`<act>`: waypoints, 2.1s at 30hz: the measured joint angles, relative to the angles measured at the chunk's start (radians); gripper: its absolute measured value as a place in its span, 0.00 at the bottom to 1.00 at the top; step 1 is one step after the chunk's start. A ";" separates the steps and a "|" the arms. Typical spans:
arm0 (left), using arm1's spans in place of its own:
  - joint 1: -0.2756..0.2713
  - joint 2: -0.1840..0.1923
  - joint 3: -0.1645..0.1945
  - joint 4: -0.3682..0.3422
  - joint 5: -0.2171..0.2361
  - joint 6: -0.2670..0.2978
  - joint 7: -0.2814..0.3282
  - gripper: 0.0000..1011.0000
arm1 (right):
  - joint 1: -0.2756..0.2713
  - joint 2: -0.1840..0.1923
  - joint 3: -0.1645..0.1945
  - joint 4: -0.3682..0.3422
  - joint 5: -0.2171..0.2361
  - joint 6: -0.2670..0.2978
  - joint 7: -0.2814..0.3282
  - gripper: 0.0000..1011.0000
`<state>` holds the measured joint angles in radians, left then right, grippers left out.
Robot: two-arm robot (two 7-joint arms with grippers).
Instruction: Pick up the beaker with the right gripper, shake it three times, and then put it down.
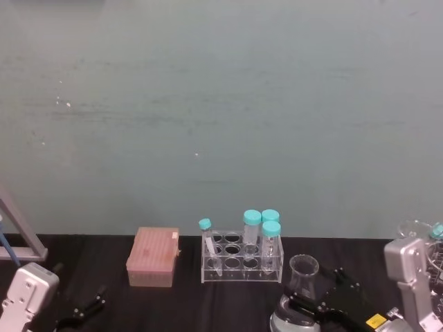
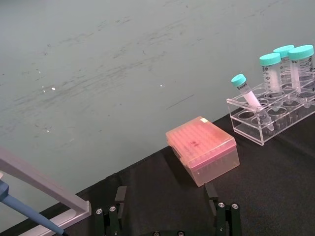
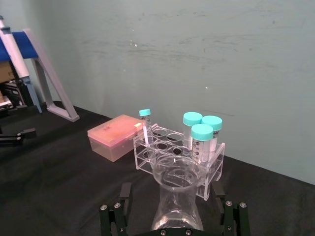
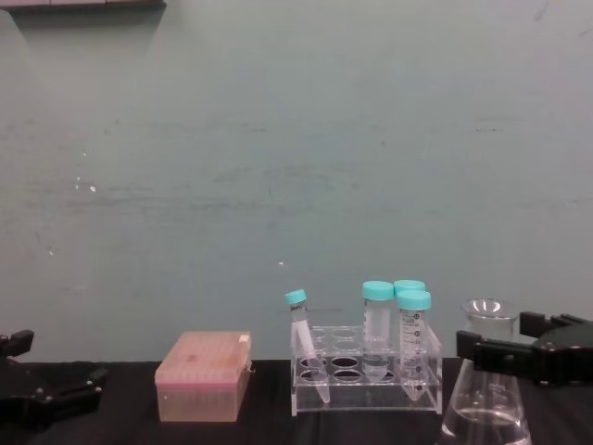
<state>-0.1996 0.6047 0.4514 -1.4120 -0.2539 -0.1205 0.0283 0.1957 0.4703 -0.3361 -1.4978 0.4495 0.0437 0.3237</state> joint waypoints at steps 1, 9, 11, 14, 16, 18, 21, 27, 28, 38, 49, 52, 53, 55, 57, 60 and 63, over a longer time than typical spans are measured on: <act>0.000 0.000 0.000 0.000 0.000 0.000 0.000 0.99 | 0.004 -0.009 -0.002 0.004 -0.011 0.001 -0.007 0.99; 0.000 0.000 0.000 0.000 0.000 0.000 0.000 0.99 | 0.027 -0.057 -0.006 0.030 -0.065 0.000 -0.050 0.99; 0.000 0.000 0.000 0.000 0.000 0.000 0.000 0.99 | 0.034 -0.071 -0.006 0.039 -0.078 0.000 -0.062 0.99; 0.000 0.000 0.000 0.000 0.000 0.000 0.000 0.99 | 0.039 -0.083 -0.005 0.045 -0.091 0.003 -0.075 0.99; 0.000 0.000 0.000 0.000 0.000 0.000 0.000 0.99 | 0.042 -0.093 -0.002 0.049 -0.103 0.005 -0.087 0.99; 0.000 0.000 0.000 0.000 0.000 0.000 0.000 0.99 | 0.045 -0.102 0.001 0.052 -0.112 0.009 -0.093 0.99; 0.000 0.000 0.000 0.000 0.000 0.000 0.000 0.99 | 0.047 -0.112 0.005 0.055 -0.120 0.020 -0.094 0.99; 0.000 0.000 0.000 0.000 0.000 0.000 0.000 0.99 | 0.051 -0.133 0.012 0.062 -0.127 0.060 -0.094 0.99; 0.000 0.000 0.000 0.000 0.000 0.000 0.000 0.99 | 0.051 -0.136 0.013 0.063 -0.128 0.064 -0.094 0.99; 0.000 0.000 0.000 0.000 0.000 0.000 0.000 0.99 | 0.051 -0.168 0.045 0.072 -0.118 0.115 -0.095 0.99; 0.000 0.000 0.000 0.000 0.000 0.000 0.000 0.99 | 0.052 -0.186 0.063 0.083 -0.116 0.136 -0.079 0.99; 0.000 0.000 0.000 0.000 0.000 0.000 0.000 0.99 | 0.054 -0.185 0.061 0.086 -0.123 0.130 -0.070 0.99; 0.000 0.000 0.000 0.000 0.000 0.000 0.000 0.99 | 0.054 -0.185 0.060 0.087 -0.126 0.128 -0.069 0.99; 0.000 0.000 0.000 0.000 0.000 0.000 0.000 0.99 | 0.054 -0.185 0.060 0.087 -0.126 0.128 -0.069 0.99; 0.000 0.000 0.000 0.000 0.000 0.000 0.000 0.99 | 0.054 -0.185 0.060 0.087 -0.126 0.128 -0.069 0.99; 0.000 0.000 0.000 0.000 0.000 0.000 0.000 0.99 | 0.054 -0.185 0.060 0.086 -0.125 0.128 -0.069 0.99; 0.000 0.000 0.000 0.000 0.000 0.000 0.000 0.99 | 0.054 -0.184 0.060 0.086 -0.124 0.128 -0.069 0.99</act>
<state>-0.1996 0.6047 0.4514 -1.4120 -0.2539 -0.1206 0.0283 0.2496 0.2859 -0.2760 -1.4120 0.3253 0.1714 0.2548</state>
